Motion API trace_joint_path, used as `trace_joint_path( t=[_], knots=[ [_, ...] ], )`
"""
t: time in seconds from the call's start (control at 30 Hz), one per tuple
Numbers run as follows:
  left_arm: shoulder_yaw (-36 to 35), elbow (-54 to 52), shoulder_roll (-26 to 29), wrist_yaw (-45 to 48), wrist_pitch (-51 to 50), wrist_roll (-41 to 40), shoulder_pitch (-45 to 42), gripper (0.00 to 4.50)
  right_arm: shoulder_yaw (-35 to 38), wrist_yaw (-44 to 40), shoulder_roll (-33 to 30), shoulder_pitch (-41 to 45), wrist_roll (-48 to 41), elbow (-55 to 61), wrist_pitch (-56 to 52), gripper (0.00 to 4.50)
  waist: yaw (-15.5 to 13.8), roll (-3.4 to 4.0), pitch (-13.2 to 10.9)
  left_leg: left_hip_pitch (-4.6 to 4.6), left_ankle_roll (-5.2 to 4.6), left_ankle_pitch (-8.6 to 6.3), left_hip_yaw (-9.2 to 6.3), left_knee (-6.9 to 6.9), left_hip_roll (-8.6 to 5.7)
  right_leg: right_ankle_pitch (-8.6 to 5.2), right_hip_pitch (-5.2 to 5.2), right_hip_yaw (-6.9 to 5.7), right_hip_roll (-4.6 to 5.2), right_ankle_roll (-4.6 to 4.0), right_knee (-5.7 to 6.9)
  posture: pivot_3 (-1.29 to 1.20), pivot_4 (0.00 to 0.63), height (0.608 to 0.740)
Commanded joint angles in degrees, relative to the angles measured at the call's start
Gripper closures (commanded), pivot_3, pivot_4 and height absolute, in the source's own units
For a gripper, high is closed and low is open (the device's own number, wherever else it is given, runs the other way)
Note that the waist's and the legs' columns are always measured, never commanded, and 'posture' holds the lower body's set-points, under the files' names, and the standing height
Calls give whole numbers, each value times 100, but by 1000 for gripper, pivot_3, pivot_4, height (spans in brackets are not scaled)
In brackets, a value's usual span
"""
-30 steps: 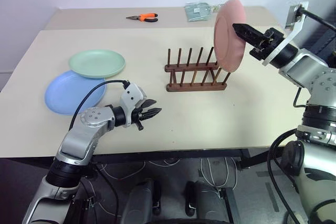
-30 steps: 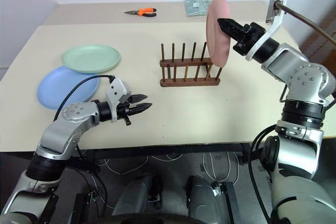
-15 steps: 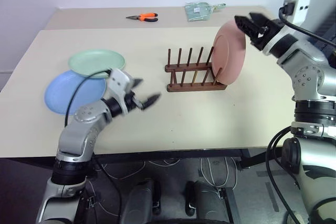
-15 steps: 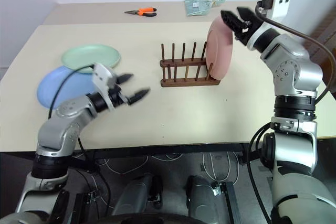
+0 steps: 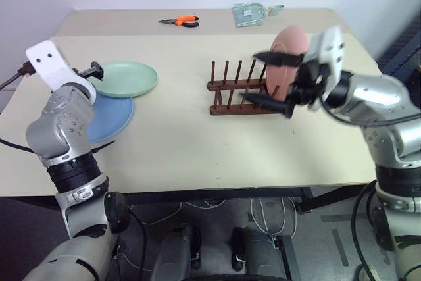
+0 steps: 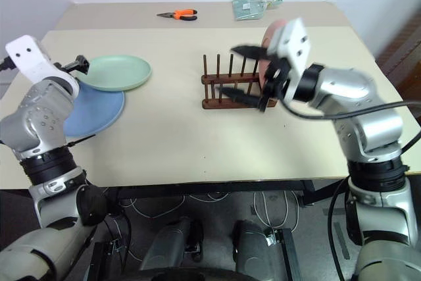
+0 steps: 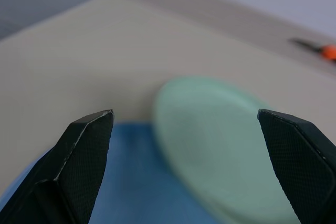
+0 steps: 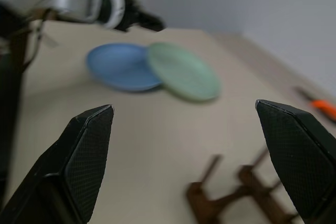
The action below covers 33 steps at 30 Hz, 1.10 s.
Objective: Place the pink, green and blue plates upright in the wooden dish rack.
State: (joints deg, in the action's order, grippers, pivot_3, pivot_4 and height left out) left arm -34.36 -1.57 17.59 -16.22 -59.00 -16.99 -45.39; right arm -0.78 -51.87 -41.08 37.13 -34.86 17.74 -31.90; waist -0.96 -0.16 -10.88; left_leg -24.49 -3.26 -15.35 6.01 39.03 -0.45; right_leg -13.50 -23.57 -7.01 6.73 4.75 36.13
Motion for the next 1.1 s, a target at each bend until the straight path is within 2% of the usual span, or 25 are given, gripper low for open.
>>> trace_joint_path(
  t=[0.03, 0.1, 0.2, 0.27, 0.43, 0.47, 0.57, 0.73, 0.83, 0.93, 1.1],
  knots=[
    [-378, 634, -111, -109, -318, -283, -461, 0, 7, 69, 146, -73, -81, 359, -43, 82, -4, -15, 2, 0, 1, 0, 0, 0, 0, 0, 1, 0, 0, 0, 0, 0, 150, 740],
    [-484, 1078, -133, -61, -283, -358, -616, 0, -43, 102, 213, -144, -41, 432, -48, 82, 5, -23, 3, 1, 2, 0, -2, 0, 0, 0, 2, -2, -1, 0, 0, 0, 150, 740],
    [-866, 1787, -182, -259, 159, -491, -867, 782, -121, 175, 266, -300, 68, 533, -22, 0, 23, -30, 0, 1, 3, 1, -1, 0, 0, 0, 1, -2, -3, 0, -1, 0, 150, 740],
    [-1033, 1995, -188, -376, 336, -598, -951, 1803, -117, 240, 272, -372, 128, 577, -19, 0, 41, -33, -2, 1, 6, 2, -1, -1, 0, 0, 0, -2, -4, 0, -1, 0, 150, 740],
    [-908, 1950, -180, -292, 632, -748, -934, 4277, -115, 328, 230, -526, 313, 583, 14, 0, 28, -34, -2, 2, 10, 3, 0, -3, 1, 0, -2, -1, -2, 0, 0, 0, 150, 740],
    [-732, 1791, -172, -84, 787, -778, -891, 4399, -125, 368, 238, -496, 343, 544, -36, 0, 23, -35, -2, 2, 10, 2, 0, -3, 0, 0, -1, 0, -2, 0, -1, 0, 150, 740],
    [-147, 1007, -200, 594, 1074, -934, -739, 4399, -309, 418, 229, -349, 681, 470, 111, 0, 29, -37, -4, 2, 11, 2, 1, -3, -2, 0, -1, -1, -1, 0, -2, 0, 150, 740],
    [1003, -590, -303, 1171, 581, -1148, -421, 4399, -1079, 621, 507, 120, 1850, 156, 868, 0, 39, -41, -6, 1, 27, -6, 2, -3, -2, 0, -3, 0, -1, 0, -1, 0, 150, 740],
    [1340, -1282, -539, 1102, 180, -1349, -388, 4399, -1486, 952, 873, 478, 2595, -434, 1333, 0, 45, -39, -5, 3, 27, -4, 2, -4, -2, 0, -2, 1, -4, 0, 0, 0, 150, 740],
    [1280, -1887, -976, 681, -400, -1652, -546, 4399, -1922, 1188, 1114, 744, 3420, -1115, 1995, 0, 55, -40, -5, 3, 15, 6, 1, -4, -2, 0, -1, 2, -6, 0, 0, 0, 150, 740],
    [1101, -2447, -1302, 348, -1189, -2073, -729, 4399, -2161, 1804, 1576, 1150, 4326, -2286, 2954, 0, 104, -39, -6, 3, 17, 9, 1, -4, 0, -1, -1, 2, -12, 0, 0, 0, 150, 740]
  ],
)
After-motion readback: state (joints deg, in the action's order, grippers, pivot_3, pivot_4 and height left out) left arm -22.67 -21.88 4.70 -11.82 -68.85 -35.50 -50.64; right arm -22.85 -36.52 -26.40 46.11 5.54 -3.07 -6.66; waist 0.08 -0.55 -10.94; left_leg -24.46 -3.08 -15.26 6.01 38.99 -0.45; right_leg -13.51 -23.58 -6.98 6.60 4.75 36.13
